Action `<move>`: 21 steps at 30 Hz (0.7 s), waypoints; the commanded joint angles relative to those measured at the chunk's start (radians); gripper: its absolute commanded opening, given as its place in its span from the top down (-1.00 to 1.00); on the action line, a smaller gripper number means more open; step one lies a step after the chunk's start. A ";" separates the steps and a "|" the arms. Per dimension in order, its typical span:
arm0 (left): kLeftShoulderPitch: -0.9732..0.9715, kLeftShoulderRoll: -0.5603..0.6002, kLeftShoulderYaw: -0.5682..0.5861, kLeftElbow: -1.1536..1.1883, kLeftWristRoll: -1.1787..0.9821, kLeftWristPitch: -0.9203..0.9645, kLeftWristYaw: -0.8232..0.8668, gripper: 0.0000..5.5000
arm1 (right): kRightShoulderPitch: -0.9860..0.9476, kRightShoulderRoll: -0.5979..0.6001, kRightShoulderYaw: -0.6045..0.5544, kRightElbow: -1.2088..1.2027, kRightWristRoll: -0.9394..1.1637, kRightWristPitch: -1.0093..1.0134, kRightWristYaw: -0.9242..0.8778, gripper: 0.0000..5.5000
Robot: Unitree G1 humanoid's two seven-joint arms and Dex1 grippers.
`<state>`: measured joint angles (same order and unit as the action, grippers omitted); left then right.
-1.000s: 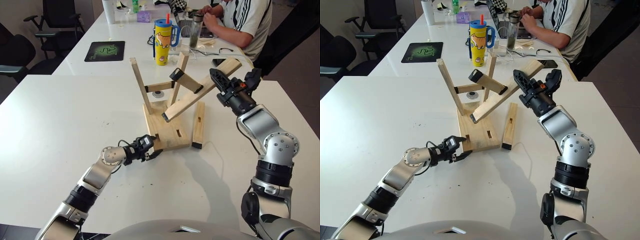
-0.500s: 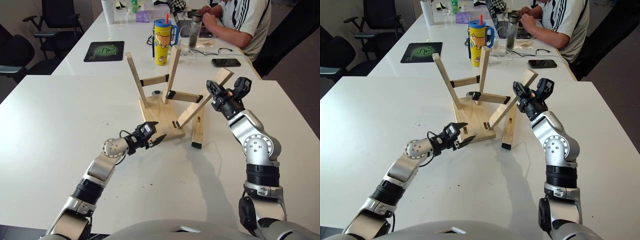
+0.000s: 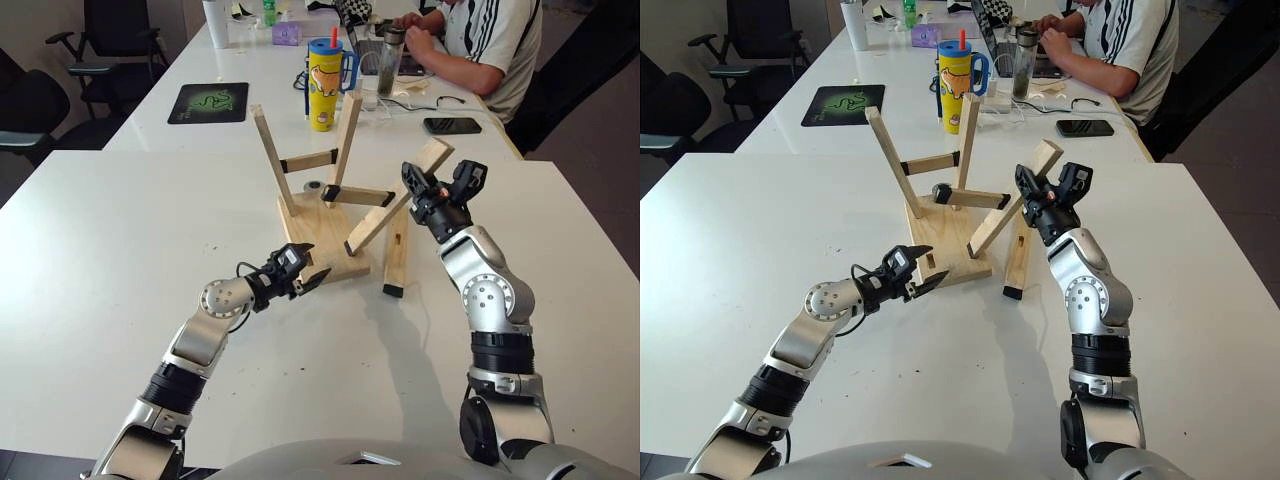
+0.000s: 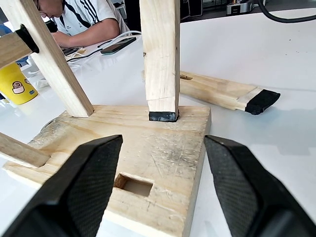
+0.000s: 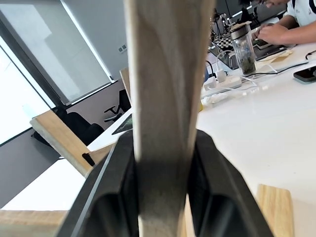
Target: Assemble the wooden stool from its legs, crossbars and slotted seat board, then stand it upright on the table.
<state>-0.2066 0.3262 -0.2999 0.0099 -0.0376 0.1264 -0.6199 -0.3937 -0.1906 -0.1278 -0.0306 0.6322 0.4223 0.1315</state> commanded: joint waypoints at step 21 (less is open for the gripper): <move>0.053 -0.003 0.043 -0.045 0.005 0.025 0.032 -0.11 | 0.204 0.052 0.113 -0.036 -0.311 -0.228 0.027 0.62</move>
<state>-0.1615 0.3195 -0.2622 -0.0230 -0.0384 0.1468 -0.5923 -0.2316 -0.1325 -0.0149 -0.0817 0.3606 0.1373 0.1870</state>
